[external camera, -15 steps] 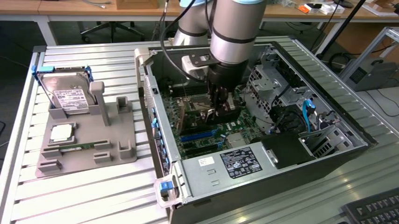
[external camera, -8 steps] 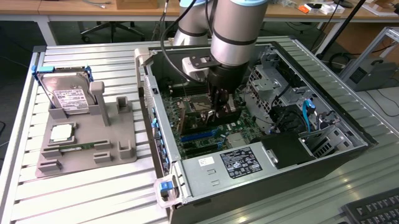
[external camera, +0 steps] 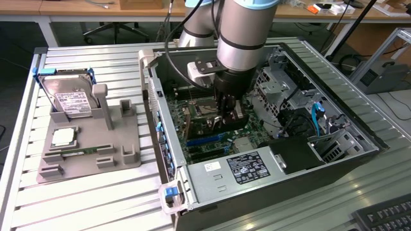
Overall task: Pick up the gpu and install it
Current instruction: 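Insert the gpu into the slot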
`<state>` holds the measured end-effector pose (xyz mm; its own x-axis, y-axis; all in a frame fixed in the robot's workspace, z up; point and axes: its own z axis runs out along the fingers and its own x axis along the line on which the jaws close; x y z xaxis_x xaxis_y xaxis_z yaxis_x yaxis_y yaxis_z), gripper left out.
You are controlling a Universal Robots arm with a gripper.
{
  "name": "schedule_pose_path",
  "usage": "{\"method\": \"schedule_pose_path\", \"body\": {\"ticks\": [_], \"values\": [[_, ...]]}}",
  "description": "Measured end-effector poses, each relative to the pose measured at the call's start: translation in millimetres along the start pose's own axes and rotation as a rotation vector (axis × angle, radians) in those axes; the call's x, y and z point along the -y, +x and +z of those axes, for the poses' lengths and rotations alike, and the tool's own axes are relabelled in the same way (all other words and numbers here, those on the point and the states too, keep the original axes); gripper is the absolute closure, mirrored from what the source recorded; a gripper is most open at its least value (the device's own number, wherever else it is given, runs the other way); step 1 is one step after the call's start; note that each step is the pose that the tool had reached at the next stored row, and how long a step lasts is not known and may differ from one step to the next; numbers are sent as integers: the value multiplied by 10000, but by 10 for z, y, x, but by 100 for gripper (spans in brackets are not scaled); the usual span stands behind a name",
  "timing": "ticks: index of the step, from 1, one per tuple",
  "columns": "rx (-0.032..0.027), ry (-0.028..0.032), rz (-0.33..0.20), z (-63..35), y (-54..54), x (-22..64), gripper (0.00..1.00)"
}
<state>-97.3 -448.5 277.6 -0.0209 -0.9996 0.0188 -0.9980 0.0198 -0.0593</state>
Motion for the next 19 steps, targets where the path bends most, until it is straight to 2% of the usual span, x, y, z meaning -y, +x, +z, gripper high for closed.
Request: {"method": "schedule_pose_path", "body": {"ticks": [9,19], "values": [[1,0,-1,12,6,-77,73],[-4,0,-2,22,6,-105,73]]}}
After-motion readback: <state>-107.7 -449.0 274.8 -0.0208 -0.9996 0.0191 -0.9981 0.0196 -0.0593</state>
